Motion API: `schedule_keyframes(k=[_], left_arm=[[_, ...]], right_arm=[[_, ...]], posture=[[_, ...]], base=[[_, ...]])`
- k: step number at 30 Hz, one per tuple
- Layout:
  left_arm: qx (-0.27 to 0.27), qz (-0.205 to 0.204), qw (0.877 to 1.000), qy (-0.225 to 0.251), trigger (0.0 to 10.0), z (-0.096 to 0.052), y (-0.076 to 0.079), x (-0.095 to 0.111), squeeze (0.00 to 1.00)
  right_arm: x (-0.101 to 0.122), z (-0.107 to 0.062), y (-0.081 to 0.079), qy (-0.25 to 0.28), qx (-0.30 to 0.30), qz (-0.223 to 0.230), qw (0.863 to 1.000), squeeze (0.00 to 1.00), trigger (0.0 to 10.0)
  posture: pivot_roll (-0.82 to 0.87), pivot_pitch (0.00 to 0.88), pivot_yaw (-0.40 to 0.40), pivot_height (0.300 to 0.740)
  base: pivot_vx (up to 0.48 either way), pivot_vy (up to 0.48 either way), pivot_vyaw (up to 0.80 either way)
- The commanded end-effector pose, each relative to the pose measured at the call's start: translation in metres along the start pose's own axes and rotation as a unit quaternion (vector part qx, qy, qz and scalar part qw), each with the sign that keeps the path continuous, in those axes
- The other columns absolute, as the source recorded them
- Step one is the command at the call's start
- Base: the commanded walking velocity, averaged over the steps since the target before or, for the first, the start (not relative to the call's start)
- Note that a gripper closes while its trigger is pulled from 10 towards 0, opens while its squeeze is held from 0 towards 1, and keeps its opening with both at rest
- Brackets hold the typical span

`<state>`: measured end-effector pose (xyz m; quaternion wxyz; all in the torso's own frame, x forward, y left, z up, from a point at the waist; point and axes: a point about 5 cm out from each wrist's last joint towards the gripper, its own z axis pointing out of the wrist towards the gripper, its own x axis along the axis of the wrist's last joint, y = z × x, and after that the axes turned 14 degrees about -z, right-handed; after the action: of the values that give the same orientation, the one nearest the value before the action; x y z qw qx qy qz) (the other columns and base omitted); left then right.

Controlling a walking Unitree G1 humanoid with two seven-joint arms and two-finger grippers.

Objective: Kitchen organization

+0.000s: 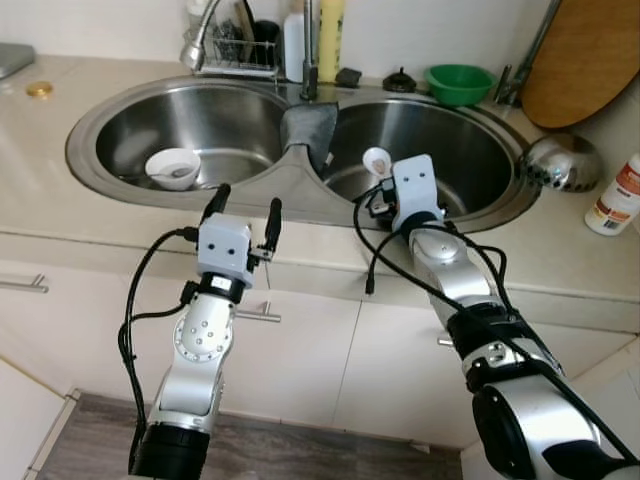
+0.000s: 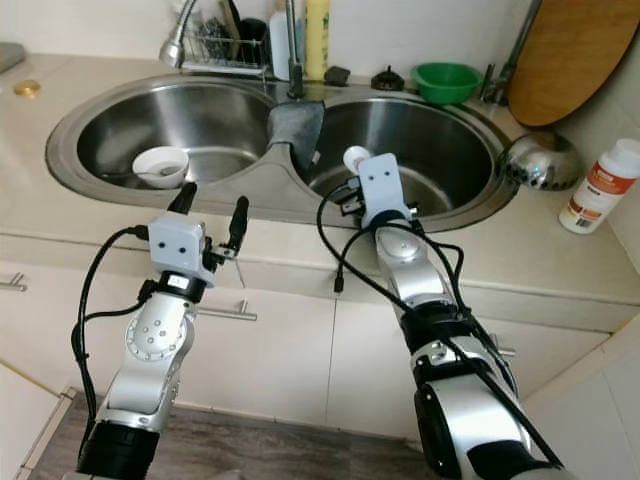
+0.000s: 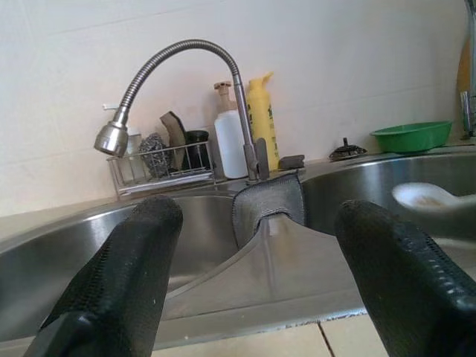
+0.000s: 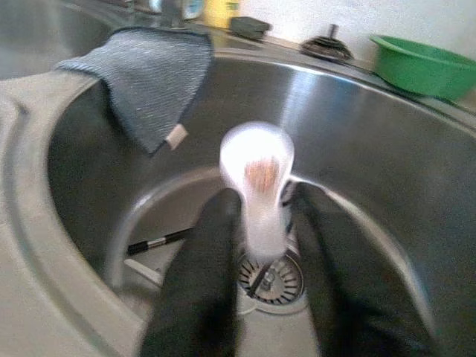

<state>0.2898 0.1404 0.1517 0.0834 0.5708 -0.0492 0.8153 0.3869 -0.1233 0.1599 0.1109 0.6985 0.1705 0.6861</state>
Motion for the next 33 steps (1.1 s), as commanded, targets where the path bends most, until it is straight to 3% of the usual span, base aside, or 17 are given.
schedule_keyframes(k=[1,10,18,19,20,23,33], left_arm=[[-0.002,0.003,1.0,0.001,10.0,0.0,0.001,0.0,0.0],[-0.004,0.001,1.0,-0.001,10.0,-0.001,0.001,-0.001,0.0],[-0.002,-0.003,1.0,-0.001,10.0,-0.002,0.0,-0.001,0.0],[-0.002,-0.004,1.0,-0.001,10.0,-0.002,0.0,-0.001,0.0],[-0.001,-0.005,1.0,-0.001,10.0,-0.002,0.0,-0.001,0.0],[-0.001,-0.006,1.0,-0.004,10.0,-0.001,0.0,-0.001,0.0],[-0.006,-0.006,1.0,-0.002,10.0,0.0,0.001,0.0,0.0]], right_arm=[[0.001,0.001,0.012,-0.001,-0.023,0.021,1.0,1.0,10.0],[0.005,-0.002,0.015,0.041,-0.037,0.071,0.996,1.0,10.0],[0.025,-0.009,0.01,0.109,-0.03,0.119,0.986,1.0,10.0],[0.028,-0.012,0.006,0.123,-0.015,0.125,0.984,0.69,10.0],[0.031,-0.014,0.004,0.133,-0.008,0.126,0.983,0.0,10.0],[0.035,-0.021,0.0,0.154,0.006,0.12,0.981,0.0,10.0],[0.03,-0.028,-0.005,0.148,0.012,0.104,0.983,0.0,10.0]], posture=[[0.01,0.0,-0.037,0.74],[0.01,0.0,-0.033,0.74],[0.01,0.0,-0.033,0.74],[0.01,0.0,-0.034,0.74],[0.01,0.0,-0.034,0.74],[0.0,0.0,-0.033,0.74],[0.0,0.0,-0.031,0.74]], base=[[0.0,0.0,0.0],[0.0,0.0,0.0],[0.0,0.0,0.0],[0.0,0.0,0.0],[0.0,0.0,0.0],[0.0,0.094,0.0],[0.0,0.46,0.0]])
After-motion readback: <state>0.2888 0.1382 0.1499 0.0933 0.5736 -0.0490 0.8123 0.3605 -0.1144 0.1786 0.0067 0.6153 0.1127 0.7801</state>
